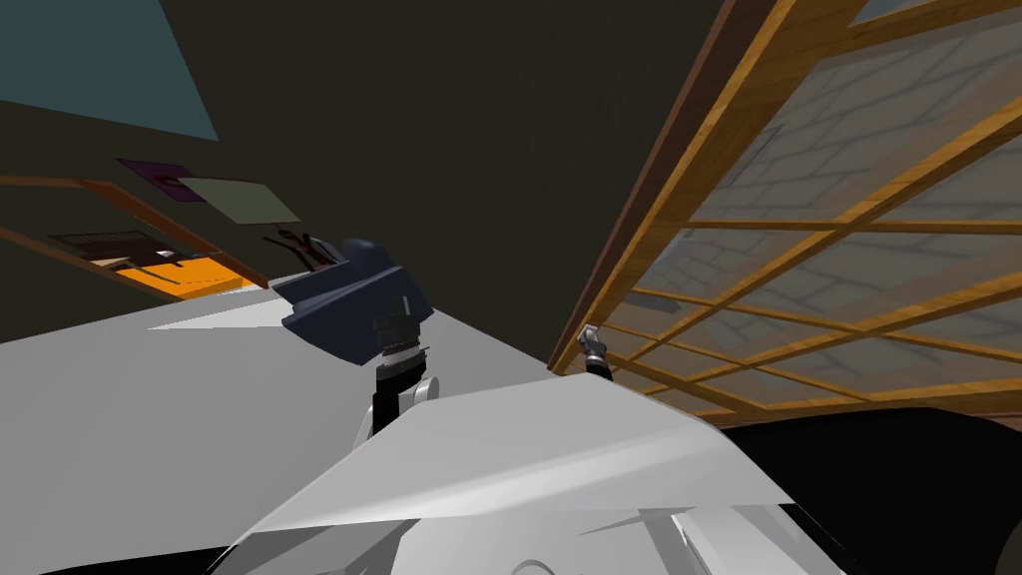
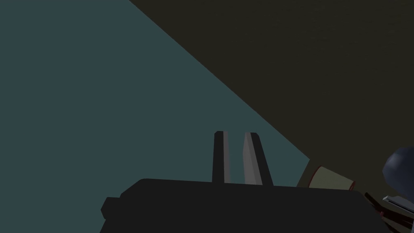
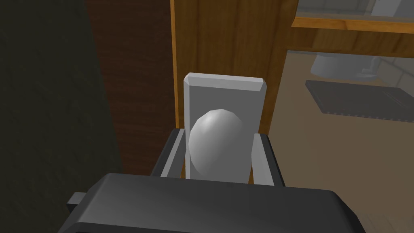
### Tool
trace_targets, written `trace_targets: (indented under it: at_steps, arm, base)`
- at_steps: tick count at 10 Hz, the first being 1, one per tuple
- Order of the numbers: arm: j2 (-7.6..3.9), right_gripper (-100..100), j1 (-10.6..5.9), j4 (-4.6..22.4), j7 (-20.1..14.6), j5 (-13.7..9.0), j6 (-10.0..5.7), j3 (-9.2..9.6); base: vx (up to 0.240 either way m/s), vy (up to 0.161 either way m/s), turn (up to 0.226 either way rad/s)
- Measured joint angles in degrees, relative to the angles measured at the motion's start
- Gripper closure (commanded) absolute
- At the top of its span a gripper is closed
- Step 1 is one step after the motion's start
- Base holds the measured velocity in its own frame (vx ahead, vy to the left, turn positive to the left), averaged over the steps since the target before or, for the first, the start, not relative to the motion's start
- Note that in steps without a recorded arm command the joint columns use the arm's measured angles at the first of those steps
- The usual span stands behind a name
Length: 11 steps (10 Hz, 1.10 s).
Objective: Pull the door open
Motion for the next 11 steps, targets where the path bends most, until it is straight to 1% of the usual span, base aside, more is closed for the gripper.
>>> trace_targets:
  at_steps: [1,3,5,6,7,9,10,11]
  arm:
    - [-0.02,100,0.65,-1.19,-0.15,0.35,0.42,0.65]
    - [-0.36,100,0.91,-1.87,-0.86,1.09,1.01,1.98]
    - [-0.76,100,0.67,-1.90,-1.91,1.85,0.87,3.23]
    - [-0.99,100,1.12,-2.88,-2.10,2.15,1.05,3.69]
    - [-0.89,100,1.27,-2.94,-2.09,2.23,1.24,3.86]
    - [-1.42,100,1.89,-4.16,-2.72,2.82,1.29,4.98]
    - [-1.76,100,1.73,-3.99,-3.32,3.30,0.93,5.79]
    - [-2.06,100,2.08,-4.30,-3.90,3.76,0.72,6.62]
  base:
    - [-0.190,0.003,0.054]
    - [-0.188,-0.001,0.052]
    - [-0.217,0.018,0.053]
    - [-0.096,0.022,0.013]
    - [-0.151,-0.023,0.062]
    - [-0.233,-0.016,0.067]
    - [-0.234,-0.001,0.058]
    - [-0.198,-0.010,0.049]
